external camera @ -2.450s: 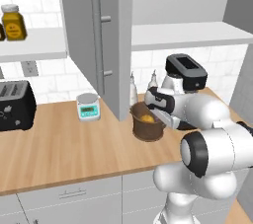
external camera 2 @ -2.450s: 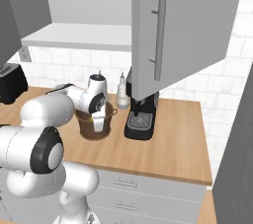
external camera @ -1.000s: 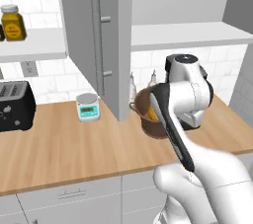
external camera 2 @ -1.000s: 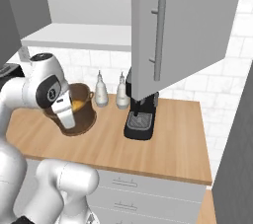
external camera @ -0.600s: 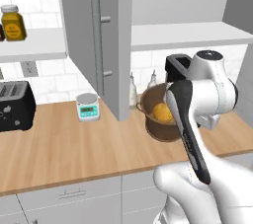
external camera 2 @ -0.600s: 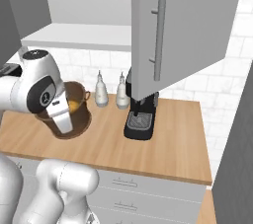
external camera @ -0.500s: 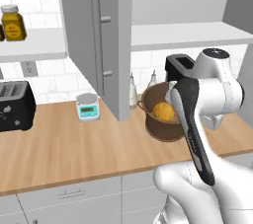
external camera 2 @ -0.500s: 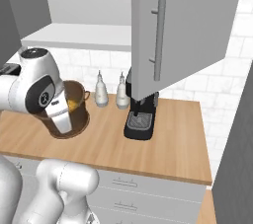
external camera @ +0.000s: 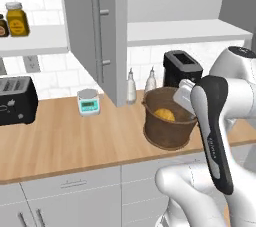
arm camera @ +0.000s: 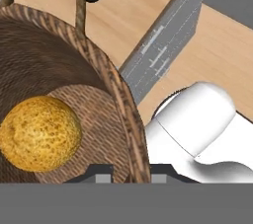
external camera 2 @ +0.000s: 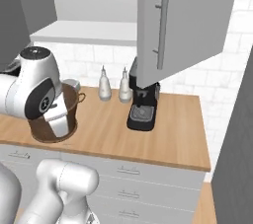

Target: Open the cabinet, pick up the bread from the cabinet and place it in the basket. Then move the basket to the dining counter.

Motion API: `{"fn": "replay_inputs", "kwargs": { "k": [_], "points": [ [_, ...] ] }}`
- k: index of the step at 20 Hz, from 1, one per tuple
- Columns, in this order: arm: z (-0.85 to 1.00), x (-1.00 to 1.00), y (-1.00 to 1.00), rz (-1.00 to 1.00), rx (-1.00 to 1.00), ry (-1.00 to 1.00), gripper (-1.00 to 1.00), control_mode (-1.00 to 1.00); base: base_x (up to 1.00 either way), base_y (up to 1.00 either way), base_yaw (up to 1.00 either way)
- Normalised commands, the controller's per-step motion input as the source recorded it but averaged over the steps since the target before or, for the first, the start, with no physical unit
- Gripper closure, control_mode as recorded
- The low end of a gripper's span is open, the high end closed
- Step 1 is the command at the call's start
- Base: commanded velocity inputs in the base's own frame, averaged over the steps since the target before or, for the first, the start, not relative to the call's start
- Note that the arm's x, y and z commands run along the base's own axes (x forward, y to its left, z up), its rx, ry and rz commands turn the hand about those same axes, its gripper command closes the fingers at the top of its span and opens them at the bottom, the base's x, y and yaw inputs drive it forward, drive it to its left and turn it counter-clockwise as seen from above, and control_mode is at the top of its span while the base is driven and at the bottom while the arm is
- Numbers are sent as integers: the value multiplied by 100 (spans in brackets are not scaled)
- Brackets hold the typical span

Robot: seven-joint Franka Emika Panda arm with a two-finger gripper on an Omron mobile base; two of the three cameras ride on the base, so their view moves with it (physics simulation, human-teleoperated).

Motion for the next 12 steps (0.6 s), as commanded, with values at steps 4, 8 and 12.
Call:
{"fn": "replay_inputs", "kwargs": {
  "k": [4,8,12],
  "points": [
    [0,0,0,0,0,0,100,100,-100,12,-4],
    [0,0,0,0,0,0,100,100,-100,35,1],
    [0,0,0,0,0,0,100,100,-87,63,40]
  ]
}}
